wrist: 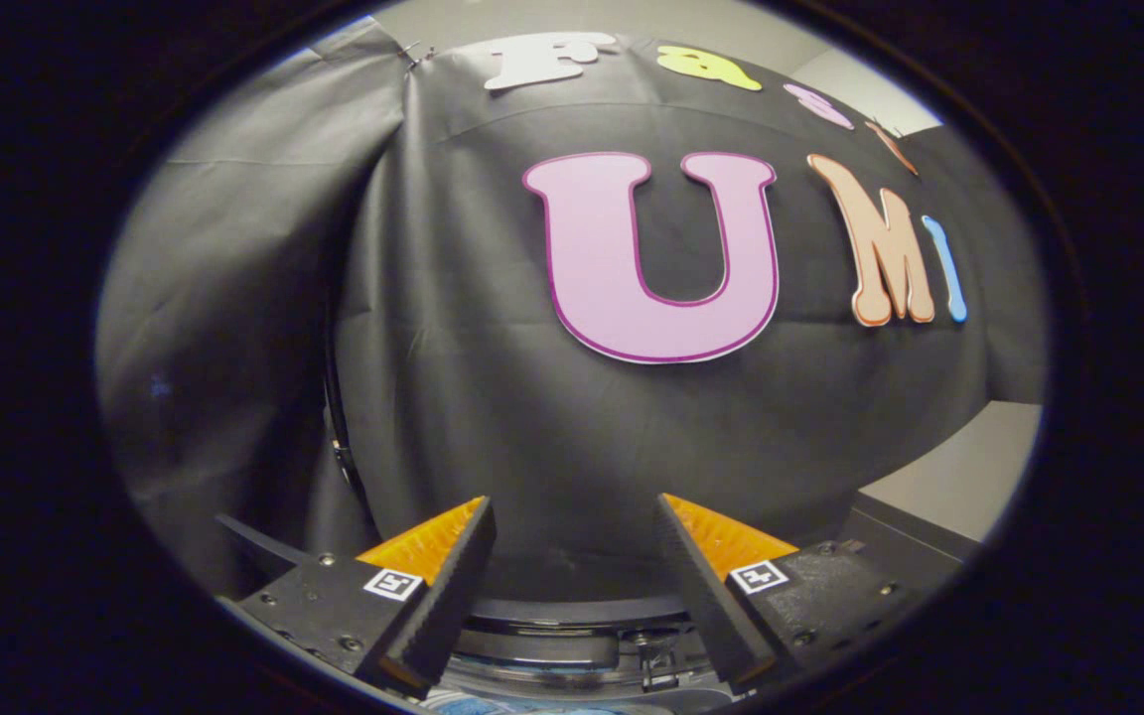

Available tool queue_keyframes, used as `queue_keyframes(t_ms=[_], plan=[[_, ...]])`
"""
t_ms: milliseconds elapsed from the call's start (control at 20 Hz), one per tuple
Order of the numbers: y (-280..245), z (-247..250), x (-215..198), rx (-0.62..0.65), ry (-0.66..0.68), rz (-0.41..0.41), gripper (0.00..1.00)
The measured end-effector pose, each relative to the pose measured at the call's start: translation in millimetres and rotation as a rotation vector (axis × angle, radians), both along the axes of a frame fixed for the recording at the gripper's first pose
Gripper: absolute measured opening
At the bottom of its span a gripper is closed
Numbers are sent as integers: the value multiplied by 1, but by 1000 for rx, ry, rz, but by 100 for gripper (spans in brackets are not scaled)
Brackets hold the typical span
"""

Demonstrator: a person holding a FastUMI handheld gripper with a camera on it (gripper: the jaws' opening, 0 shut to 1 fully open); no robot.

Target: Put the clothes into the washing machine and then close the washing machine lid.

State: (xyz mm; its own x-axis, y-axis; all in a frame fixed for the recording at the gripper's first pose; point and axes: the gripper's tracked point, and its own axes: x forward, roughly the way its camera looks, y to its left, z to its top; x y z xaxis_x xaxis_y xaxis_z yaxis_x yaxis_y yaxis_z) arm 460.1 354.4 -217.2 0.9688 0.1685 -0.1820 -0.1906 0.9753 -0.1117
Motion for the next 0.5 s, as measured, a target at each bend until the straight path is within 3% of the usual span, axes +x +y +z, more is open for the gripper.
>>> queue_keyframes(t_ms=[500], plan=[[-2,7,-1,8,-35,1,97]])
